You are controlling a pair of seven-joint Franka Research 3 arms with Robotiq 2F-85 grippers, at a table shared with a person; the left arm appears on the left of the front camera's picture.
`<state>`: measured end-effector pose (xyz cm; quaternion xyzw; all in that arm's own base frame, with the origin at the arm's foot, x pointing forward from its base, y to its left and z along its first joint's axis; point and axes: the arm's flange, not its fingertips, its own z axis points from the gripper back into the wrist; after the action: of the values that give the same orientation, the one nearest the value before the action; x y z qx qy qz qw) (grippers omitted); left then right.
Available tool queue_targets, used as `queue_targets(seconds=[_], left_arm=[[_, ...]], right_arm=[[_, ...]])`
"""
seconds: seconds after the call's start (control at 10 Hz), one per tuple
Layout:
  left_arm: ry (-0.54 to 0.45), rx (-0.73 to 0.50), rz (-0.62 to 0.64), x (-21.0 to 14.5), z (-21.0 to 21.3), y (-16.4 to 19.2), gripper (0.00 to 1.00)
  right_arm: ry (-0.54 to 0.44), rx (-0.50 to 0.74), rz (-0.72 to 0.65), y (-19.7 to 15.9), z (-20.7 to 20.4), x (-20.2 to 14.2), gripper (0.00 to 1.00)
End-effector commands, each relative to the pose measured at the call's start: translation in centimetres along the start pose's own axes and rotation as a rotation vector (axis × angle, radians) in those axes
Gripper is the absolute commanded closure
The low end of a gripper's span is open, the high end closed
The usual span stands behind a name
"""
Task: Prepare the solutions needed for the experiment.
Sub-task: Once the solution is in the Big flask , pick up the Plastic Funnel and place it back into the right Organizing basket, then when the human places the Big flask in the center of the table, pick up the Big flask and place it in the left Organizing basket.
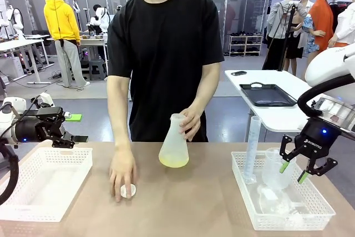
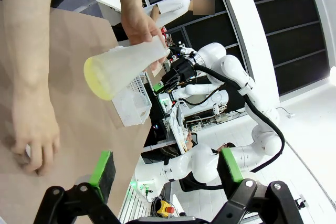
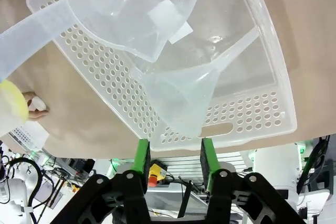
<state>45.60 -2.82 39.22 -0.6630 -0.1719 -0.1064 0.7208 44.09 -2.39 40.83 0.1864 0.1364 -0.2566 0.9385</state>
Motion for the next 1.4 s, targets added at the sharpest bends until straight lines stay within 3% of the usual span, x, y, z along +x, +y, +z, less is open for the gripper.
queue_targets(seconds=[0.0, 1.3], left_arm=[[-0.004, -0.001, -0.020, 0.04, 0.05, -0.03, 0.00], [-0.004, -0.001, -0.020, 0.04, 0.05, -0.03, 0.00]], right_arm=[[-0.010, 0.001, -0.001, 0.01, 0.17, 0.05, 0.50], [0.000, 0.000, 0.000, -0.01, 0.01, 0.01, 0.50]])
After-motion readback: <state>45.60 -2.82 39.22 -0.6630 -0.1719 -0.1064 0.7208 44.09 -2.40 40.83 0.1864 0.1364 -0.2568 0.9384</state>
